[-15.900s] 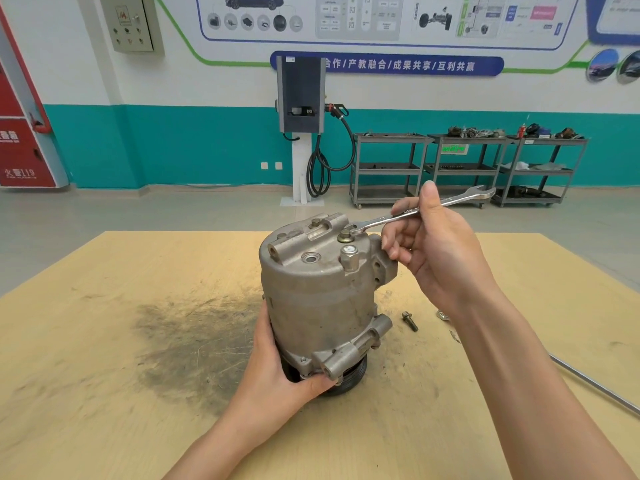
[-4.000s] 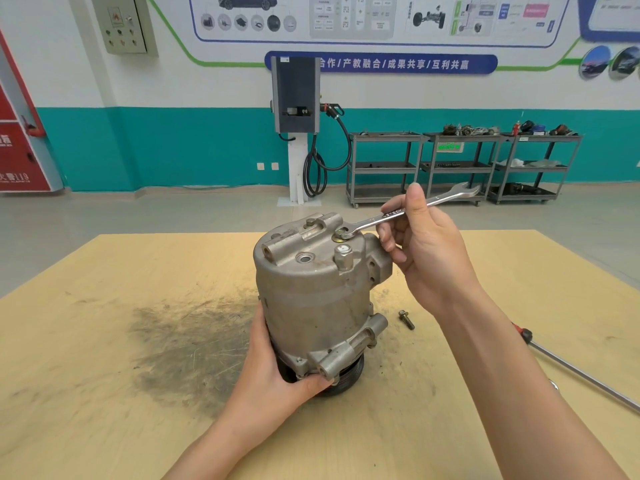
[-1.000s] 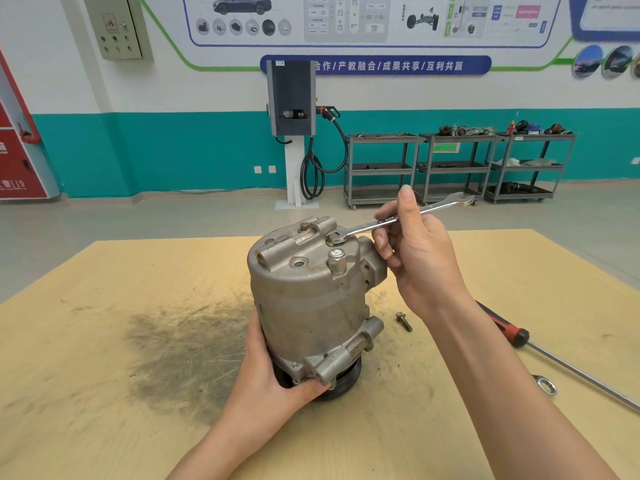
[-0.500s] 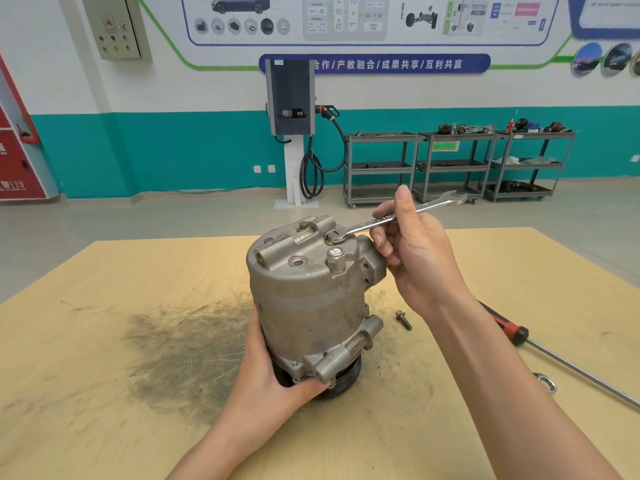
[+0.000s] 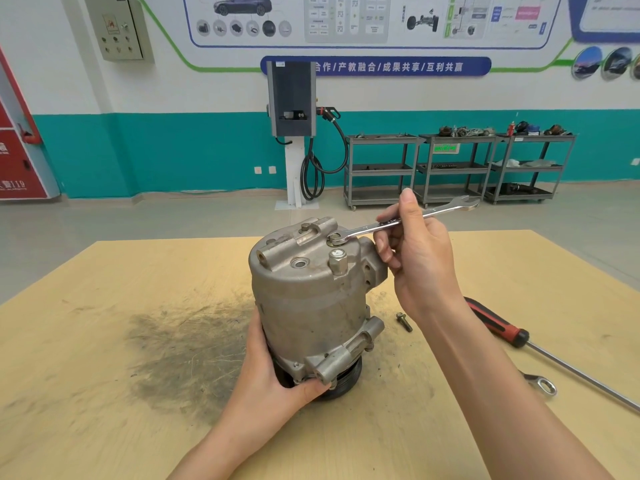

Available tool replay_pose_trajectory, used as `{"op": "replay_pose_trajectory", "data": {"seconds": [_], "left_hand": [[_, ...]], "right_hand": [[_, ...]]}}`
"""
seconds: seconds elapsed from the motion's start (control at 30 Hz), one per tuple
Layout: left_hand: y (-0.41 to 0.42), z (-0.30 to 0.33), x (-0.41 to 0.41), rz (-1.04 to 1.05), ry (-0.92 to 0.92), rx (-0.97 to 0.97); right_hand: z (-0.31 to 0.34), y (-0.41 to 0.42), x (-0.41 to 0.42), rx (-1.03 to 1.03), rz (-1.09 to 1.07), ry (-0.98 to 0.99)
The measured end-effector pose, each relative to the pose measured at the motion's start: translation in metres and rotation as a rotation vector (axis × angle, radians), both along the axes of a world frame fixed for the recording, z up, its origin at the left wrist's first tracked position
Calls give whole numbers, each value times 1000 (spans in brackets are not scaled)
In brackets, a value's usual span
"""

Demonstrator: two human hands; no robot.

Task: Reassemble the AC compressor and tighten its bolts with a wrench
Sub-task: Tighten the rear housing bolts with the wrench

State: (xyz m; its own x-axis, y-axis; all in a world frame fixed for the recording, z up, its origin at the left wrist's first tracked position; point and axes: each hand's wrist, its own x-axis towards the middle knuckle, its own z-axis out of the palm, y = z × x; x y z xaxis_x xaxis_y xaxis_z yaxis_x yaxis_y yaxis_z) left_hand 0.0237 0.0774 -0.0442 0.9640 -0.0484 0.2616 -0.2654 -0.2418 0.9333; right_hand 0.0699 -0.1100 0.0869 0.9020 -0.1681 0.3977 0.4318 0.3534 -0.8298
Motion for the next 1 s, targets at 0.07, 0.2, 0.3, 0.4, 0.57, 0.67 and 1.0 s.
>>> {"op": "replay_pose_trajectory", "data": {"seconds": [0.07,0.2,0.3,0.4,0.57,0.67,1.0], "left_hand": [[0,1,0,-2,-4,-5],[0,1,-1,-6,1,-10],[0,1,-1,-12,-2,-13],[1,0,-1,-13,-7,-4],[1,-1,0,-6,-4,2],[1,-2,1,-4,-1,3],[1,-4,2,-5,-3,-1]], "right_hand": [[-1,0,0,0,-6,-9],[-1,1,1,-2,-21,-25],[-2,2,1,-17,-49,-37],[-4,2,0,-27,-63,-43],[-3,2,0,-33,-71,-36],[-2,2,0,-39,-69,-33],[1,-1,0,-6,33,61]]}}
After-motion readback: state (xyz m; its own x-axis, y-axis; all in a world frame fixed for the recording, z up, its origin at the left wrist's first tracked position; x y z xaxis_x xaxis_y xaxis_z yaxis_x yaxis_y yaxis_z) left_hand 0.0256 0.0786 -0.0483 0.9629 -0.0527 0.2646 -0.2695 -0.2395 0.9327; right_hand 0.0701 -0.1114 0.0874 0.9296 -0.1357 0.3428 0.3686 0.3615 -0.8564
